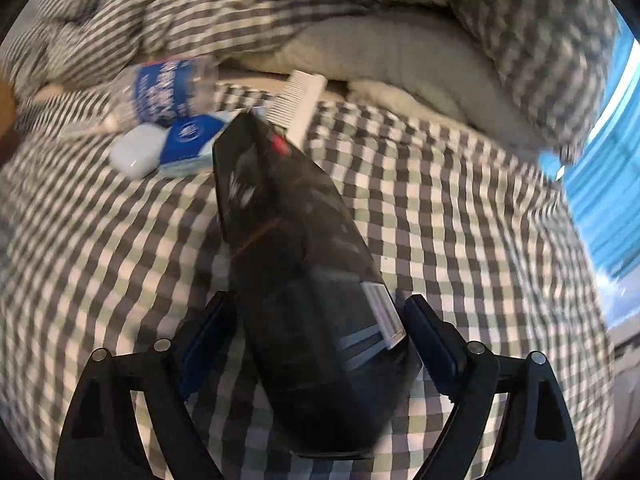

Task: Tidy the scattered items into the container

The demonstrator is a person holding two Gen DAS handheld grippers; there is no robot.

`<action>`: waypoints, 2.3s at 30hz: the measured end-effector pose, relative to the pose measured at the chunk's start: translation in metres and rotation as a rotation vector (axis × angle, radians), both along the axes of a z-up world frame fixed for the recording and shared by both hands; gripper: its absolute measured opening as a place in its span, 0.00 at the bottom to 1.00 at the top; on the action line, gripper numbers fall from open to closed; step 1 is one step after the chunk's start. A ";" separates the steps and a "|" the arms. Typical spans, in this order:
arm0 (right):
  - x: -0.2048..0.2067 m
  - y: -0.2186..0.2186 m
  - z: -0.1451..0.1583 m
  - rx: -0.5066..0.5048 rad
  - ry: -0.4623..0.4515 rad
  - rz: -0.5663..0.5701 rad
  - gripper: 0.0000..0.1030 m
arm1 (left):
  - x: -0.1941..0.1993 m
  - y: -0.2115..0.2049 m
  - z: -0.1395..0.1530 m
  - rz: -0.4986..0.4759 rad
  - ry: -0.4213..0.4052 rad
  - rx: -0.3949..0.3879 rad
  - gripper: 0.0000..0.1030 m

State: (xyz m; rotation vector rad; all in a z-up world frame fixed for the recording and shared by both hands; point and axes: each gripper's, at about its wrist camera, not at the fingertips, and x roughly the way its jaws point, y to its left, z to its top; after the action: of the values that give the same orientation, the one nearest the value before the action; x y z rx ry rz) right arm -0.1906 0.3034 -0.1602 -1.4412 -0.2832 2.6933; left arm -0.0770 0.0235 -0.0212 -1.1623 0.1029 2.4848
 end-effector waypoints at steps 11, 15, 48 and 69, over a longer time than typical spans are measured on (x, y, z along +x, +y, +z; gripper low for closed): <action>0.056 0.018 0.053 -0.308 0.081 -0.074 0.24 | 0.010 0.001 0.009 0.007 0.020 -0.002 0.09; 0.094 -0.003 0.090 -0.387 0.146 -0.015 0.24 | 0.017 -0.001 0.023 0.010 0.047 0.024 0.09; 0.117 -0.402 0.165 -0.359 0.169 0.531 0.80 | 0.015 -0.257 0.057 0.570 0.099 -0.040 0.92; 0.047 -0.093 0.151 -0.312 0.246 0.087 0.89 | -0.065 -0.007 -0.002 0.146 0.172 -0.091 1.00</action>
State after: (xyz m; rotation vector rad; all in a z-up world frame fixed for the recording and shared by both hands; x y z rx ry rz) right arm -0.1437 0.2104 -0.0096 -1.1600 0.0978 3.0544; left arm -0.1420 0.0161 -0.0231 -1.0225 0.1858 2.7323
